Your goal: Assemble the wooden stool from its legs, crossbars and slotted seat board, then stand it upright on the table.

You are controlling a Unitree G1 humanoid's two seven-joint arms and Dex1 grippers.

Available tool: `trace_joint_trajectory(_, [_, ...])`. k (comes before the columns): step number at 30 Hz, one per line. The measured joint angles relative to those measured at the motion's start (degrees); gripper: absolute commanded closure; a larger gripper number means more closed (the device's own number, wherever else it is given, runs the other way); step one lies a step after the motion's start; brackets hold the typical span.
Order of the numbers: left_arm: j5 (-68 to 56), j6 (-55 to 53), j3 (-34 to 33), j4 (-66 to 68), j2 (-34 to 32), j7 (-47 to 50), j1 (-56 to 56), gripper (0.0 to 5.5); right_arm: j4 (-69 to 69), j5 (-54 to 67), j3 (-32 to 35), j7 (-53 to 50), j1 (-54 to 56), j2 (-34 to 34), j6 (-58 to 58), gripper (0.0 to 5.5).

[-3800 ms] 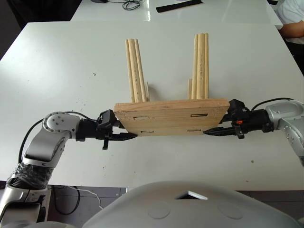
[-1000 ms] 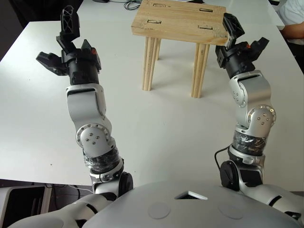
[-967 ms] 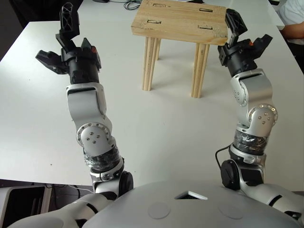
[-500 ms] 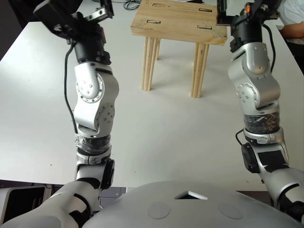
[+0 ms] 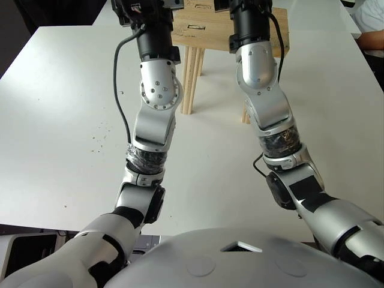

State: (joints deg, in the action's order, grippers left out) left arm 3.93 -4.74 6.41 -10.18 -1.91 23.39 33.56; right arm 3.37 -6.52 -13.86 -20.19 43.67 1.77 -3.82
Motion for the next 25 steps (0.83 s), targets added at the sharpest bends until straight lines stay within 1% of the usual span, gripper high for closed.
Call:
trace_joint_trajectory(1, [0.2,-0.74,-0.38,-0.09,0.31,-0.25,0.0,1.66,-0.01,-0.55,0.16,-0.05,-0.08,0.64,-0.4,2.0])
trace_joint_trajectory(6, [1.47,-2.91,-0.41,1.19,2.24,-2.41,0.21,1.66,-0.68,-3.46,1.6,-2.72,-2.64,4.21,-1.32,2.0])
trace_joint_trajectory(12, [2.71,-3.18,0.68,2.75,5.64,-3.1,-0.87,1.66,-0.32,-3.71,5.29,-3.78,-5.74,4.91,-0.22,2.0])
trace_joint_trajectory(16, [5.04,-2.23,0.59,3.62,5.67,-3.36,-1.95,1.66,2.69,-6.9,4.95,-6.45,-5.67,5.34,1.66,2.0])
trace_joint_trajectory(18, [6.16,-1.84,0.1,3.64,5.86,-2.67,-2.38,1.66,3.81,-7.16,4.22,-6.04,-5.64,5.38,1.8,2.0])
trace_joint_trajectory(25, [11.08,1.13,-1.76,4.83,9.0,5.27,-4.76,1.66,8.54,-7.07,3.36,-1.76,-4.27,5.23,2.29,2.0])
